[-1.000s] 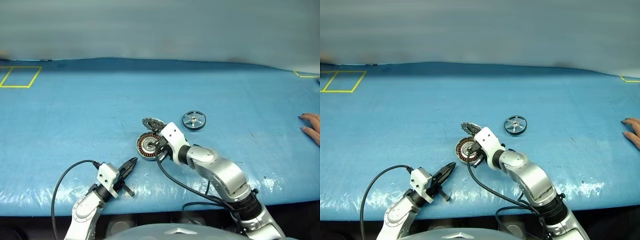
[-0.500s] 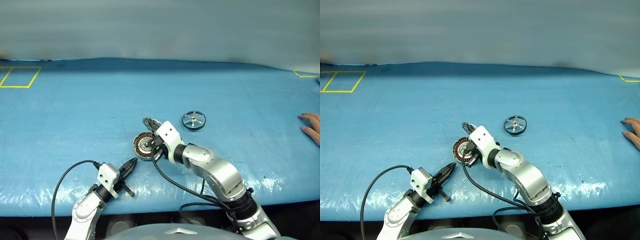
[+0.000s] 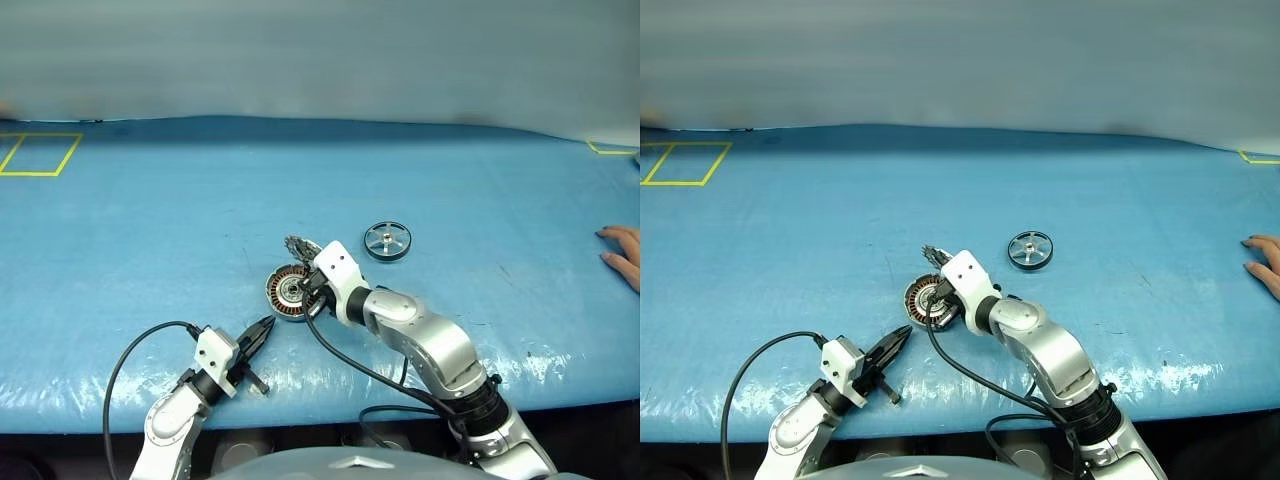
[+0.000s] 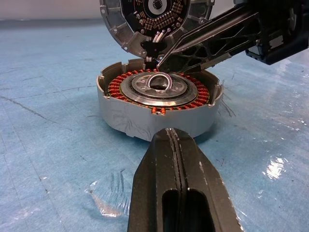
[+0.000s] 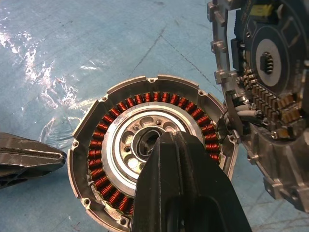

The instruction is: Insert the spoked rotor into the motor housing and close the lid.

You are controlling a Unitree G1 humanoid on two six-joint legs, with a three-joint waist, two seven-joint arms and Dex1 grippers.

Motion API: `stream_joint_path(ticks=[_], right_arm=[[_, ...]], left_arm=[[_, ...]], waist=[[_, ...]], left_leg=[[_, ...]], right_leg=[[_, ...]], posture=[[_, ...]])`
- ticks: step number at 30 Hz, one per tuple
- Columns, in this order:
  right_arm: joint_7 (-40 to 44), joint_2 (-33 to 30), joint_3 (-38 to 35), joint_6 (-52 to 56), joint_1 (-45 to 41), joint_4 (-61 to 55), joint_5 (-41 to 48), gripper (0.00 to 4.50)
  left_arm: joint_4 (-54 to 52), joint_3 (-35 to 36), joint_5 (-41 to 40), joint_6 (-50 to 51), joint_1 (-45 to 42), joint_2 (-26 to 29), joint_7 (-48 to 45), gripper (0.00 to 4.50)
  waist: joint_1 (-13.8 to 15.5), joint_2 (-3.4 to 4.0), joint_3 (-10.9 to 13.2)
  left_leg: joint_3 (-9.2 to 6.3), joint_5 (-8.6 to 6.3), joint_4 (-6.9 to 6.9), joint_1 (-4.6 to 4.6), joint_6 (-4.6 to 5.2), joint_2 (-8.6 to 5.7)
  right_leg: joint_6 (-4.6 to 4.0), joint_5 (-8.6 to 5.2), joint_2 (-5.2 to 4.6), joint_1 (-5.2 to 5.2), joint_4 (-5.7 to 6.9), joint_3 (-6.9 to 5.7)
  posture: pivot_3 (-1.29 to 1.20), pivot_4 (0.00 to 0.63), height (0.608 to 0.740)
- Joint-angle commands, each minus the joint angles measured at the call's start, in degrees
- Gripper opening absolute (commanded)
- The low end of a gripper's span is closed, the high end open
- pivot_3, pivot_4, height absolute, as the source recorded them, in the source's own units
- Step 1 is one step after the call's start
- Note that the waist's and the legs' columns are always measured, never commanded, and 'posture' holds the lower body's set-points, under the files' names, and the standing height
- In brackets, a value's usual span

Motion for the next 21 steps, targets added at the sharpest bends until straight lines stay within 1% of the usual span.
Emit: stream_joint_path(ticks=[1,9,18,21], right_arm=[[0.9,1.2,0.6,-0.9,-1.0,-1.0,0.7,0.15],[1.9,2.0,0.2,0.9,-1.4,-3.7,2.1,0.15],[1.2,2.4,0.6,3.3,-0.2,-3.2,2.8,0.15],[0.9,1.9,0.9,0.9,0.4,-3.6,1.6,0.15]], left_arm=[[0.5,-0.2,-0.3,-1.2,0.2,-0.2,-0.1,0.00],[0.8,-0.1,-0.2,-1.5,0.3,-0.1,-0.1,0.00],[0.8,0.0,-0.1,-1.4,0.1,-0.2,0.3,0.00],[0.5,-0.1,-0.1,-1.2,0.2,-0.2,0.3,0.00]], waist=[[0.0,0.00,0.0],[0.0,0.01,0.0],[0.0,0.01,0.0],[0.0,0.02,0.0]], left_leg=[[0.00,0.00,0.00,0.00,0.00,0.00],[0.00,0.00,0.01,0.00,0.00,-0.01],[0.00,0.00,0.01,0.00,0.00,0.00],[0.00,0.00,0.01,0.00,0.00,0.00]], right_leg=[[0.03,0.02,0.00,0.00,0.00,-0.01],[0.07,0.04,-0.02,0.01,0.00,-0.01],[0.07,0.04,-0.03,0.01,0.00,-0.02],[0.07,0.04,-0.03,0.00,0.00,-0.02]], posture=[[0.00,0.150,0.740],[0.00,0.150,0.740],[0.00,0.150,0.740],[0.00,0.150,0.740]])
